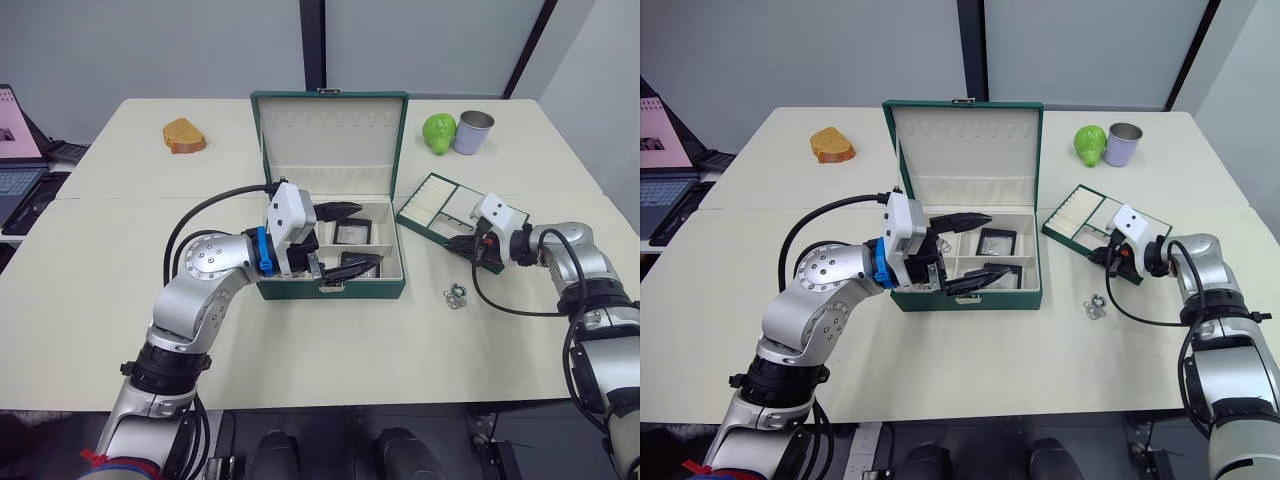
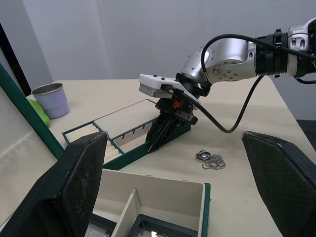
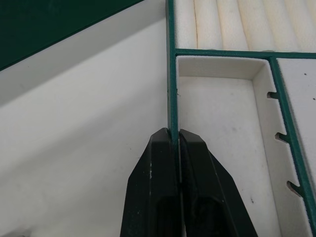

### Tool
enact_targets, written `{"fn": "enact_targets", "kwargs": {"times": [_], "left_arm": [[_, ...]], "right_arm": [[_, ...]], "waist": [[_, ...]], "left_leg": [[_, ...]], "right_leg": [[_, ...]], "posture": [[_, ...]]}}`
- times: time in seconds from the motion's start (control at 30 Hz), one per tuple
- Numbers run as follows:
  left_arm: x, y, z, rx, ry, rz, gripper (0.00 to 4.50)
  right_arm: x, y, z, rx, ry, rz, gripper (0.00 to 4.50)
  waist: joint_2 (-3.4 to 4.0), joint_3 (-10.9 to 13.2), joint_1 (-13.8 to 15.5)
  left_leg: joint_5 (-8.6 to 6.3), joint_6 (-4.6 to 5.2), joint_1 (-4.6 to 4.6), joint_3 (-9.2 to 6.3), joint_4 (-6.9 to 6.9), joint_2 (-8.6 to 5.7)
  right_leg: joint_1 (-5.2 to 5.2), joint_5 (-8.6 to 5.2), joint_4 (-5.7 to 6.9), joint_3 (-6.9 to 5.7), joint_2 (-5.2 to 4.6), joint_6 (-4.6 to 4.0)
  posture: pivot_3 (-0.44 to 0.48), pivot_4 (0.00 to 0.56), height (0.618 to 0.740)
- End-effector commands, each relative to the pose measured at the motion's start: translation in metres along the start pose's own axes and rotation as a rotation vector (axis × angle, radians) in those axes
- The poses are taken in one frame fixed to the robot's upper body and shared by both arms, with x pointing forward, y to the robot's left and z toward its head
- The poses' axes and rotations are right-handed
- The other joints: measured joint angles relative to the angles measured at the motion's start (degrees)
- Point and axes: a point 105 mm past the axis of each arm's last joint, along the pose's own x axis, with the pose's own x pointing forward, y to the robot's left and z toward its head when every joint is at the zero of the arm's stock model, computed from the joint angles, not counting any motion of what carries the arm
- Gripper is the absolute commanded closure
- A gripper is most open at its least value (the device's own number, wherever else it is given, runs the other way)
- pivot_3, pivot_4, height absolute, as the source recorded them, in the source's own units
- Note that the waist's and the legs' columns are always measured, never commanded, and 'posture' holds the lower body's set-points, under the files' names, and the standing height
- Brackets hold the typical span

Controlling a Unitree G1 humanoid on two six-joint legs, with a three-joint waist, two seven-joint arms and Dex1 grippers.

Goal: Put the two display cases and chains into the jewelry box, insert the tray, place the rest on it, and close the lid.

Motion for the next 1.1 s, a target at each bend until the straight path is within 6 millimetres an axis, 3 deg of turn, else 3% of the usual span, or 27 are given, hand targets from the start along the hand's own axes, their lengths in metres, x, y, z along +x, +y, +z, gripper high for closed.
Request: {"fn": "enact_targets", "kwargs": {"times": [0.03,0.3,0.53,0.67,0.83,1.1], "left_arm": [[0.002,-0.002,0.011,0.039,-0.027,-0.014,0.00],[-0.004,-0.003,0.010,0.045,-0.030,0.003,0.00],[-0.027,-0.009,-0.002,0.002,0.001,0.083,0.00],[-0.045,-0.013,-0.009,-0.022,0.030,0.157,0.00],[-0.066,-0.013,-0.011,-0.030,0.056,0.271,0.00],[-0.100,-0.025,-0.014,-0.055,0.109,0.413,0.00]], "right_arm": [[-0.023,-0.015,0.023,-0.056,-0.063,-0.058,4.48],[-0.066,-0.007,0.040,-0.114,-0.072,-0.015,4.48],[-0.108,0.020,0.054,-0.158,-0.036,0.062,4.48],[-0.122,0.044,0.065,-0.166,-0.028,0.145,4.48],[-0.120,0.071,0.081,-0.189,-0.038,0.220,4.48],[-0.091,0.105,0.103,-0.240,-0.083,0.316,4.48]], "waist": [[0.01,0.0,0.0],[0.04,0.0,0.5],[0.06,0.0,0.5],[0.06,0.0,0.6],[0.07,0.0,0.7],[0.06,0.0,0.8]], "left_leg": [[0.00,0.00,-0.01,0.00,0.00,0.00],[0.00,0.00,-0.01,0.00,-0.02,0.00],[-0.01,0.01,-0.03,0.00,-0.09,0.00],[-0.01,0.01,-0.02,-0.01,-0.14,0.01],[-0.01,0.02,-0.02,-0.06,-0.15,0.01],[-0.01,0.01,-0.02,-0.06,-0.16,0.01]], "right_leg": [[0.00,0.00,0.00,0.00,0.00,0.00],[-0.01,0.00,-0.02,0.00,-0.01,0.00],[-0.01,0.00,-0.06,0.03,-0.01,0.00],[-0.01,0.00,-0.06,0.04,-0.01,0.00],[-0.01,0.00,-0.06,0.03,-0.01,0.00],[-0.04,0.00,-0.07,0.04,-0.03,0.00]], "posture": [[0.000,0.150,0.740],[0.000,0.150,0.740],[0.000,0.150,0.740],[0.000,0.150,0.740],[0.000,0.150,0.740],[0.000,0.150,0.740]]}}
